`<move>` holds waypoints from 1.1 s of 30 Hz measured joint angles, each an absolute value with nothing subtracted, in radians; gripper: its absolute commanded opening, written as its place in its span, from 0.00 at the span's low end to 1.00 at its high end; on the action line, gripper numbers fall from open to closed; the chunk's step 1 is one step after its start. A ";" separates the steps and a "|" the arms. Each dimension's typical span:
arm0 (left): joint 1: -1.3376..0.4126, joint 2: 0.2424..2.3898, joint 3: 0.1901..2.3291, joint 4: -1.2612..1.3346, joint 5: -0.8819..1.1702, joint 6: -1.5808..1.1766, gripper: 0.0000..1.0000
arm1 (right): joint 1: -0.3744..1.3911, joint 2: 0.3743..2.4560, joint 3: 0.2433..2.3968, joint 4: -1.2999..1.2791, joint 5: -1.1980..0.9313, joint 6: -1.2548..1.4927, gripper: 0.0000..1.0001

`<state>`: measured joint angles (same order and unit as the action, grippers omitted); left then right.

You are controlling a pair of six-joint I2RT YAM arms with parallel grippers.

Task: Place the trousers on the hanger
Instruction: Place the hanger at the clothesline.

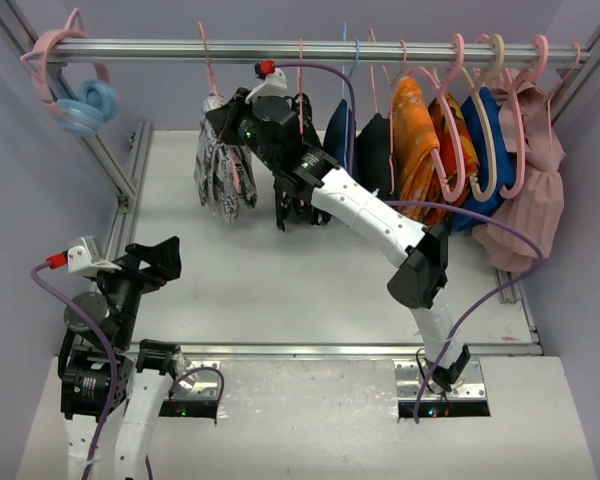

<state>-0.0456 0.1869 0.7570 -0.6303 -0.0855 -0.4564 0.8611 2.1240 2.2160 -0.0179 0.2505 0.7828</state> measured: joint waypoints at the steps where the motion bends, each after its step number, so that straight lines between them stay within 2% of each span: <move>1: -0.046 0.186 0.757 -0.630 -0.085 -0.456 1.00 | 0.857 2.126 2.215 -0.027 0.265 0.790 0.00; 21: -0.046 0.188 0.757 -0.625 -0.076 -0.456 1.00 | 0.847 2.161 2.231 -0.063 0.280 0.956 0.00; 29: -0.046 0.188 0.754 -0.625 -0.067 -0.456 1.00 | 0.852 2.150 2.129 0.040 0.290 1.049 0.00; 30: -0.046 0.188 0.753 -0.625 -0.066 -0.456 1.00 | 0.854 2.150 2.126 0.047 0.293 1.052 0.02; 33: -0.046 0.190 0.752 -0.625 -0.065 -0.456 1.00 | 0.859 2.150 2.124 0.052 0.303 1.066 0.37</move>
<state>-0.0456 0.1898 0.7525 -0.6250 -0.0654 -0.4561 0.8588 2.1500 2.1237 0.0525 0.3030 1.0659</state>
